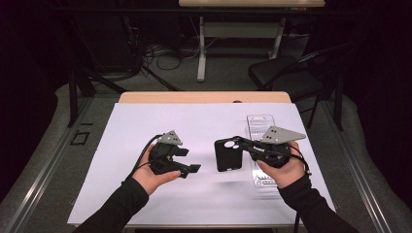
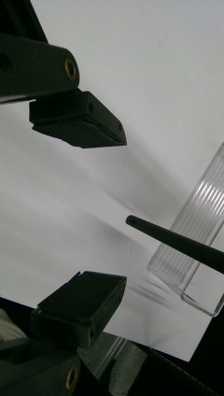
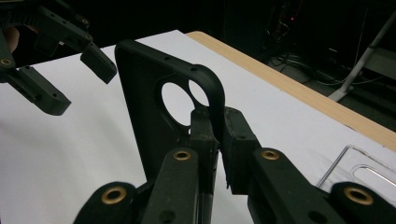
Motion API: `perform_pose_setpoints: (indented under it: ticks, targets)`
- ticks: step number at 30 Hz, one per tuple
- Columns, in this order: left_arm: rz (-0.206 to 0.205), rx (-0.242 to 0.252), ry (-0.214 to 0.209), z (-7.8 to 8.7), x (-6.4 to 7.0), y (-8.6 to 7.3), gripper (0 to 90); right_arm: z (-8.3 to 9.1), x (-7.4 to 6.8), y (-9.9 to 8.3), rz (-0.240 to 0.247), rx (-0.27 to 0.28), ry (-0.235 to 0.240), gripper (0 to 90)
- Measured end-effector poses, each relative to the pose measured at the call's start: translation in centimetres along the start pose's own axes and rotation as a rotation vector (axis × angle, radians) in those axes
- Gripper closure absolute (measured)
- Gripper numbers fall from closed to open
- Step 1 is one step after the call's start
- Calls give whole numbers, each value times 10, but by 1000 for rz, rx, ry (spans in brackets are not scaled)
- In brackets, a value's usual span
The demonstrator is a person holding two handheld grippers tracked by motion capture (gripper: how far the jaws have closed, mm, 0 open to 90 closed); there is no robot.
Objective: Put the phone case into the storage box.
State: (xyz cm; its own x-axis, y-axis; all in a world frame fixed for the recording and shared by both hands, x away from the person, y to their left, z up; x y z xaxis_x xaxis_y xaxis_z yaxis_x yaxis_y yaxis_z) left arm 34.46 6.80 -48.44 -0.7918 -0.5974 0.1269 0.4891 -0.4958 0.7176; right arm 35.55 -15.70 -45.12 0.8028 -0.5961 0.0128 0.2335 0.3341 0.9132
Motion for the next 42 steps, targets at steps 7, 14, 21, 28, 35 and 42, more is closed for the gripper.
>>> perform_pose_setpoints:
  ticks: [7, 14, 21, 28, 35, 42]
  targets:
    - [47, 3, 0, 3, -2, -5, 228, 5, 10, 1, 9, 6, -14, 848]
    - [51, -5, -2, 4, -4, -10, 187, 13, 25, 2, 9, 48, -19, 848]
    - [52, -3, 2, 4, -4, -12, 175, 20, 36, 1, -7, 72, -30, 848]
    - [58, 4, 1, 6, -6, -12, 161, 26, 50, 1, -14, 91, -39, 848]
    - [61, 5, 2, 7, -7, -14, 157, 33, 65, 2, 3, 101, -65, 849]
    - [56, -5, -1, 6, -8, -16, 158, 39, 79, 1, -6, 101, -82, 853]
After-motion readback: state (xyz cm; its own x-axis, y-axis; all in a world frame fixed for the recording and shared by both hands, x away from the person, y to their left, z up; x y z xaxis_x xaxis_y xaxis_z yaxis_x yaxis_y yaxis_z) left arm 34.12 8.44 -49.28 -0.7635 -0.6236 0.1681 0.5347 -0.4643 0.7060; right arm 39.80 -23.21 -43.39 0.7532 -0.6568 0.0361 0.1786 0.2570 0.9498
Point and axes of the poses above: each handheld gripper's, and its own axes: z roughly backward along the jaws, y roughly out of its top, x roughly to its right, the point moved 7 cm from there along -z, roughly forward along the jaws, and after that the axes turned 6 degrees about y, right-handed, at the moved point
